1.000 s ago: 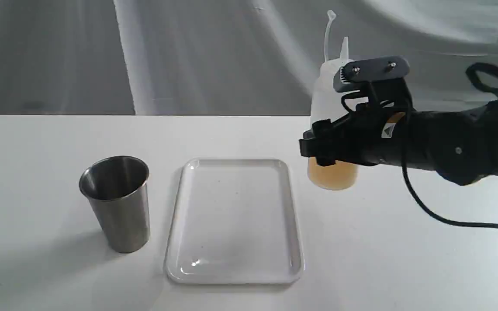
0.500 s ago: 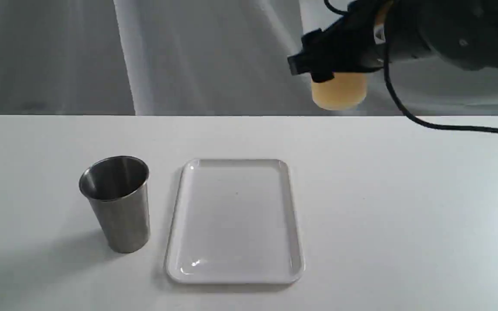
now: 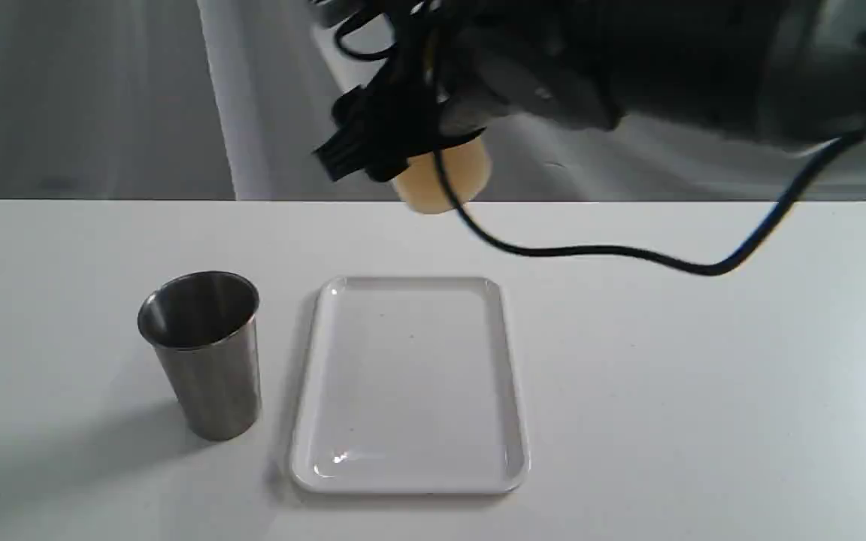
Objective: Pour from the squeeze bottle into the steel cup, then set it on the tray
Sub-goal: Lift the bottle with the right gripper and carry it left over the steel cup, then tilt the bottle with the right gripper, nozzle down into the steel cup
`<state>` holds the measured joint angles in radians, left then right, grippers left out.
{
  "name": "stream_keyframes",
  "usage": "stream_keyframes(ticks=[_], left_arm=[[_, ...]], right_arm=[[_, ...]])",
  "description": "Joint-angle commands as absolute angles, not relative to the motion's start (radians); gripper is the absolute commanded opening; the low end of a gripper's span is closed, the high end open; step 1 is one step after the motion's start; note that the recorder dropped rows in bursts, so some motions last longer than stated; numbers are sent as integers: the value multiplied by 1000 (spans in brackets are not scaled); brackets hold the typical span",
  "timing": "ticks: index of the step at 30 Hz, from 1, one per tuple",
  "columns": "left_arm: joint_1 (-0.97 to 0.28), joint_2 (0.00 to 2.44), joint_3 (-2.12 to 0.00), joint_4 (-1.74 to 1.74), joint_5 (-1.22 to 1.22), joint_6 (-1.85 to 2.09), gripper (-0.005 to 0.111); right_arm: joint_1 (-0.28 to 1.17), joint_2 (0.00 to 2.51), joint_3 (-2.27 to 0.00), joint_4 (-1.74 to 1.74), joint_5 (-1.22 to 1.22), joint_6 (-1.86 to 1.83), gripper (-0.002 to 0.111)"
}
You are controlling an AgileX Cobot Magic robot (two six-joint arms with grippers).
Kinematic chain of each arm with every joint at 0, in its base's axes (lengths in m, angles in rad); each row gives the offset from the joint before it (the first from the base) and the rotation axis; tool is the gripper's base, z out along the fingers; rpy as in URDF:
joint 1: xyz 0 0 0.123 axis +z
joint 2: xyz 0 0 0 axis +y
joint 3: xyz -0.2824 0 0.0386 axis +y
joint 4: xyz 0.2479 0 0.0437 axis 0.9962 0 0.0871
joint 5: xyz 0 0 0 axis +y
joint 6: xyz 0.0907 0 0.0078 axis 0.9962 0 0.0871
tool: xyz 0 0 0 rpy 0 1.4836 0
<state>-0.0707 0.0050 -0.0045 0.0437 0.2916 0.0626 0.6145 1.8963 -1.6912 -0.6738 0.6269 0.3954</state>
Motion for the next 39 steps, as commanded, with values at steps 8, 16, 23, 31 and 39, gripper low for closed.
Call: stream_keyframes(ticks=[8, 16, 23, 31, 39], left_arm=[[-74, 0, 0, 44, 285, 61, 8], [-74, 0, 0, 44, 285, 61, 8], [-74, 0, 0, 44, 285, 61, 8], [-74, 0, 0, 44, 285, 61, 8], [-74, 0, 0, 44, 285, 61, 8]], right_arm=[[739, 2091, -1898, -751, 805, 329, 41], [758, 2135, -1922, -774, 851, 311, 41], [758, 2135, -1922, -797, 857, 308, 41], [744, 2135, -1922, -799, 859, 306, 41], [749, 2154, -1922, -980, 930, 306, 41]])
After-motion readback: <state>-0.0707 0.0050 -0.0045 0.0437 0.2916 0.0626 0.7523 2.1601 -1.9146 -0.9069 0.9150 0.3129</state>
